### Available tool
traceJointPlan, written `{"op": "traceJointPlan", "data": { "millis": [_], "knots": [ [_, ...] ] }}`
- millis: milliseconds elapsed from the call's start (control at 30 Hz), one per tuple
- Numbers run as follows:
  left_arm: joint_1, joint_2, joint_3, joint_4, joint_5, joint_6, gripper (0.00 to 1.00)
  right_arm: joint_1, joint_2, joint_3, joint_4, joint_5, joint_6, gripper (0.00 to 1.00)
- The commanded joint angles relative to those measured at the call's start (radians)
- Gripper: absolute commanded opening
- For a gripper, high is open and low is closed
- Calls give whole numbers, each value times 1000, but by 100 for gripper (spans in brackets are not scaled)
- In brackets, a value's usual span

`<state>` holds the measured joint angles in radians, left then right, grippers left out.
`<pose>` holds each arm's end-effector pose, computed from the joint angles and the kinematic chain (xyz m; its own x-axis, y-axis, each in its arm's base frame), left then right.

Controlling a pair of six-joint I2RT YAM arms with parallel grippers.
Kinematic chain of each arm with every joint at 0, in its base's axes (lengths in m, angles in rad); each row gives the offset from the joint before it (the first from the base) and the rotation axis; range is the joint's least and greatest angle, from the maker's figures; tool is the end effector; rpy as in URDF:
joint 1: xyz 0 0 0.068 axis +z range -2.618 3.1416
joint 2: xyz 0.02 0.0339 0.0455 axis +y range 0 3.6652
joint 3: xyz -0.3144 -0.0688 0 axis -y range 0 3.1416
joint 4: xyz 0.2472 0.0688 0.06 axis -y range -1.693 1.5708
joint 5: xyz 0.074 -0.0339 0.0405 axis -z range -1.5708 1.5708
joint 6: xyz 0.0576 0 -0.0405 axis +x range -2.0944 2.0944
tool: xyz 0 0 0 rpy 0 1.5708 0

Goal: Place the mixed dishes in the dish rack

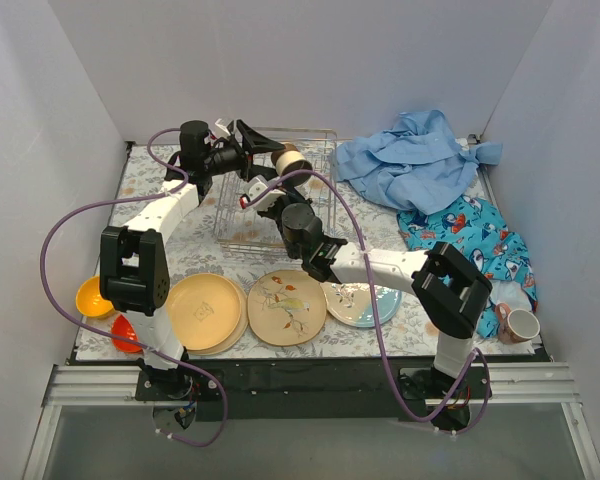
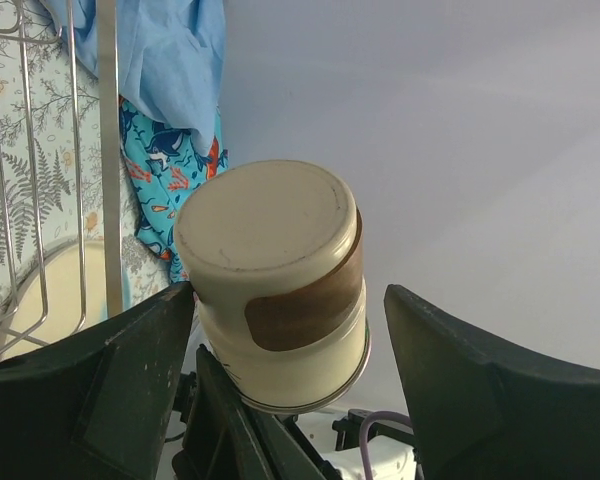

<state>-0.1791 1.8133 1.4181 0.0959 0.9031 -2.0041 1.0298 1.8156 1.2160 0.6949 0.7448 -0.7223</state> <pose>0.4363 -0.1249 0.3466 -0.6484 -0.4537 0.6113 -0.6196 -0.1520 -0.7700 0.2652 0.3656 0.3396 0.2237 -0.5715 -0.7895 -0.1797 0.7720 -0.6097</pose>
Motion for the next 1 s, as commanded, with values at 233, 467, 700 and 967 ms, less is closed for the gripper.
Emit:
{"op": "traceJointPlan", "data": {
  "millis": [233, 467, 700, 967],
  "knots": [
    [3, -32, 41, 47, 7, -349, 64, 16, 5, 42, 22, -70, -3, 1],
    [3, -29, 31, 30, 7, -355, 75, 21, 11, 46, -21, -94, 6, 1],
    [0, -23, 22, -7, -3, -349, 84, 29, 14, 50, -20, -93, 7, 1],
    [-7, -8, 30, 2, -6, -340, 82, 38, 19, 57, -20, -148, -9, 1]
  ]
}}
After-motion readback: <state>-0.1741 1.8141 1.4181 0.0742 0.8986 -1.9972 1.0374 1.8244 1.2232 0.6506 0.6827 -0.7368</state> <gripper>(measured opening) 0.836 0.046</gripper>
